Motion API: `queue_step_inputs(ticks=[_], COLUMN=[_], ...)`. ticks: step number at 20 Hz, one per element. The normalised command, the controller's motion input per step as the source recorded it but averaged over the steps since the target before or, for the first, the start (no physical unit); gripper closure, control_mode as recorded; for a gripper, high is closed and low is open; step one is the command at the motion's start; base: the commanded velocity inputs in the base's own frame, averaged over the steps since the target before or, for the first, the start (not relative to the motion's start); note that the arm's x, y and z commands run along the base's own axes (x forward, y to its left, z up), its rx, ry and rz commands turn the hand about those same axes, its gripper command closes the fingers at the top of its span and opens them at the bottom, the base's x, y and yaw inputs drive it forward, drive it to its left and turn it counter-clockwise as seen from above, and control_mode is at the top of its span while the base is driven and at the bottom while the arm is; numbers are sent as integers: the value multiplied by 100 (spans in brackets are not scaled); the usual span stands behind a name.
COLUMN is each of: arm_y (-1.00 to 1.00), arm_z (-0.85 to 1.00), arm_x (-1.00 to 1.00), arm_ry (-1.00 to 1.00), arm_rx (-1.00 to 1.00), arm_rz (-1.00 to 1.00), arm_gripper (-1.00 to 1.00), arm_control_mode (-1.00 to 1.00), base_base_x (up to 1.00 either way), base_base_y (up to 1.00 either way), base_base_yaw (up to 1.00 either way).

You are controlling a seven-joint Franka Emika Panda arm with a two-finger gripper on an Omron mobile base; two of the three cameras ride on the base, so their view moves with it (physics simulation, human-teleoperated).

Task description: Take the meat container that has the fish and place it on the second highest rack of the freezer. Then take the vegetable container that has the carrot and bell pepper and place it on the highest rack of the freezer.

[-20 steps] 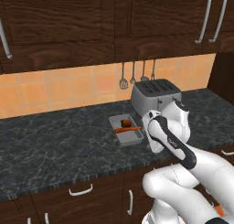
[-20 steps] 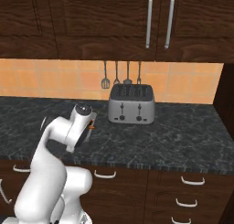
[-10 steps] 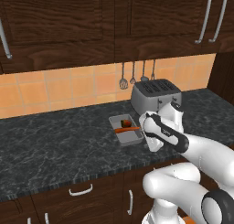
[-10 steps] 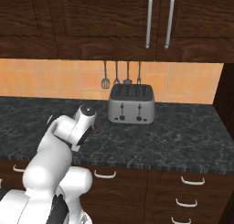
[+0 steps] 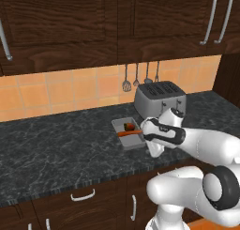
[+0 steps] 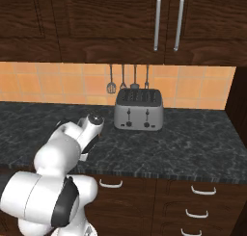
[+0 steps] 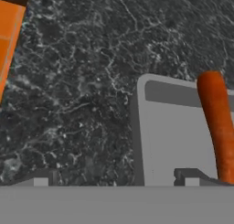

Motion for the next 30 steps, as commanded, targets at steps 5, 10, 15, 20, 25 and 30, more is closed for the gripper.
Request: queue_step_inputs(ticks=[5, 10, 15, 20, 25, 30], arm_y=[6, 13, 15, 37, 47, 43], arm_z=[-24, -26, -33, -53, -94, -60], arm_x=[30, 23, 3, 0, -49, -99], arm_ry=[1, 0, 0, 0, -7, -26], arm_rx=[-2, -2, -1, -4, -8, -15], arm_rz=[0, 0, 0, 0, 0, 0], arm_gripper=[-100, -100, -100, 100, 100, 100], arm_control_mode=[-100, -100, -100, -100, -100, -100], base_base_x=[0, 0, 0, 0, 0, 0], base_base_y=[0, 0, 0, 0, 0, 0], base_base_yaw=[0, 0, 0, 0, 0, 0])
